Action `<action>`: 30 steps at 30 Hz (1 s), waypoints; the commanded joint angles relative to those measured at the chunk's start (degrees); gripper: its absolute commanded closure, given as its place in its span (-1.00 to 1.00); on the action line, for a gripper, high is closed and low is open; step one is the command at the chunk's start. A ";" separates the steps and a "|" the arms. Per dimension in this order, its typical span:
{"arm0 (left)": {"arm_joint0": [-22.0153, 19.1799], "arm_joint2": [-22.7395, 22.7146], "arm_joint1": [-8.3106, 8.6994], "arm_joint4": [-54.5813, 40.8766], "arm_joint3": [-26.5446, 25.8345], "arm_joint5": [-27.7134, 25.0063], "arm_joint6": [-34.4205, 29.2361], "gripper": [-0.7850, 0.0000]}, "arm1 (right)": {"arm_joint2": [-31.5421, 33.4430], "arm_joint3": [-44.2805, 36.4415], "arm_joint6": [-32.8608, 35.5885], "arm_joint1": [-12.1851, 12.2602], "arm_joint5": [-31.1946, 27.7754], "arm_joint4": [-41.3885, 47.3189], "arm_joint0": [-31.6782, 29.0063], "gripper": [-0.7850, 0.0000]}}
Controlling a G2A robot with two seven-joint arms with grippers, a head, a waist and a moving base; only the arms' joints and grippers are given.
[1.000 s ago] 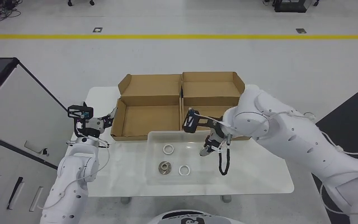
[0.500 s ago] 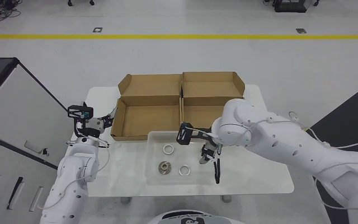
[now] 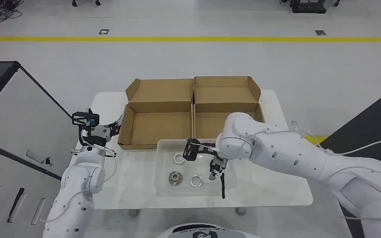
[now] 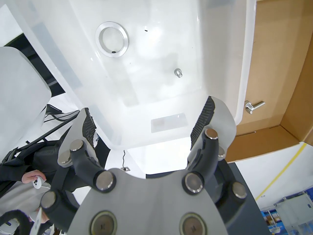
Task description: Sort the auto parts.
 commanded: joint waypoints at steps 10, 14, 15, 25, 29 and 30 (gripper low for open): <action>0.00 0.00 0.00 0.00 0.00 0.00 0.00 -1.00 | -0.39 3.89 -1.54 -1.09 0.43 -1.72 -1.95 -1.00; 0.00 0.00 0.00 0.00 0.00 0.00 0.00 -1.00 | -0.36 4.86 -2.01 -1.29 0.47 -2.31 -2.80 -0.77; 0.00 0.00 0.00 0.00 0.00 0.00 0.00 -1.00 | -0.35 5.03 -2.05 -1.34 0.55 -2.51 -2.99 -0.74; 0.00 0.00 0.00 0.00 0.00 0.00 0.00 -1.00 | -0.49 6.71 -2.33 -1.91 1.23 -4.42 -4.95 -0.44; 0.00 0.00 0.00 0.00 0.00 0.00 0.00 -1.00 | -0.61 7.24 -2.32 -2.22 2.04 -5.99 -5.48 -0.42; 0.00 0.00 0.00 0.00 0.00 0.00 0.00 -1.00 | -0.62 7.30 -2.41 -2.30 2.21 -6.29 -5.64 -0.42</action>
